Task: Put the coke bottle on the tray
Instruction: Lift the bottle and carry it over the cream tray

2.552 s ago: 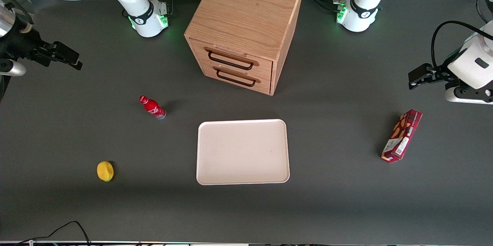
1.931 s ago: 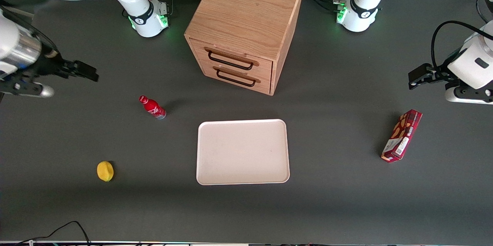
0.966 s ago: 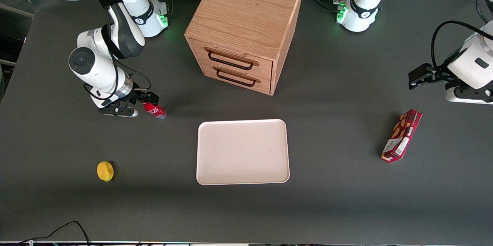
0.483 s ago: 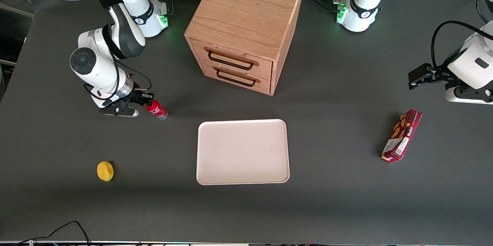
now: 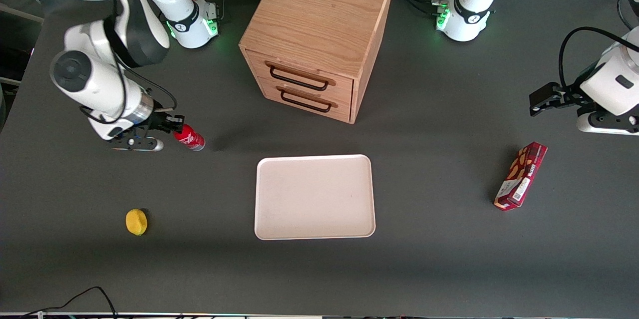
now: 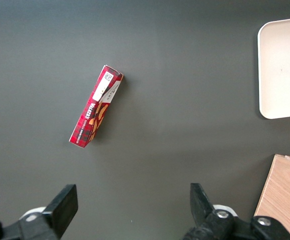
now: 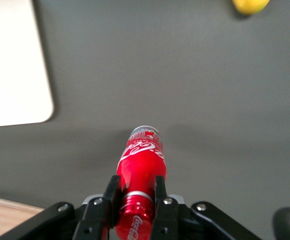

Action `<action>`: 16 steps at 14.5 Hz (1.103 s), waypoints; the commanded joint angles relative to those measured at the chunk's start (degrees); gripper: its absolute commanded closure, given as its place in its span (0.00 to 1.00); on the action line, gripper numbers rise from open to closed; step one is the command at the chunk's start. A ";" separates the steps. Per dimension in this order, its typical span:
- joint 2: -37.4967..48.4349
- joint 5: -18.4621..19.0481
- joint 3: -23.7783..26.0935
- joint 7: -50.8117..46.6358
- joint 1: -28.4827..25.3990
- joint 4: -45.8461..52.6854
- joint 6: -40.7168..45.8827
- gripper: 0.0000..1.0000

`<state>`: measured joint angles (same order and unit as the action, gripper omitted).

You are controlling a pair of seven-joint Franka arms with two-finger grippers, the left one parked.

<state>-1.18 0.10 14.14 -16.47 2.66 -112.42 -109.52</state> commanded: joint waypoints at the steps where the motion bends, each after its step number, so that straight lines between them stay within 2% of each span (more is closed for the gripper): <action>1: -5.04 0.17 0.45 -0.05 -0.55 17.70 9.91 1.00; 3: -13.45 0.43 1.32 -4.33 -2.12 32.19 17.29 1.00; 5: -24.17 0.87 5.53 -12.93 -2.92 46.08 21.80 1.00; 6: -28.83 2.79 7.55 -17.76 -3.80 51.20 21.81 1.00; 8: -37.54 9.28 10.81 -25.07 -6.34 58.51 20.15 1.00; 11: -46.17 15.97 13.19 -36.06 -8.54 59.34 9.19 1.00; 14: -52.07 18.61 13.20 -42.32 -10.39 59.34 1.09 1.00; 16: -53.66 20.64 13.20 -43.56 -11.01 59.25 0.19 1.00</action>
<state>-52.88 18.10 26.35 -57.19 -7.54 -57.18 -109.96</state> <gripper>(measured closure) 0.687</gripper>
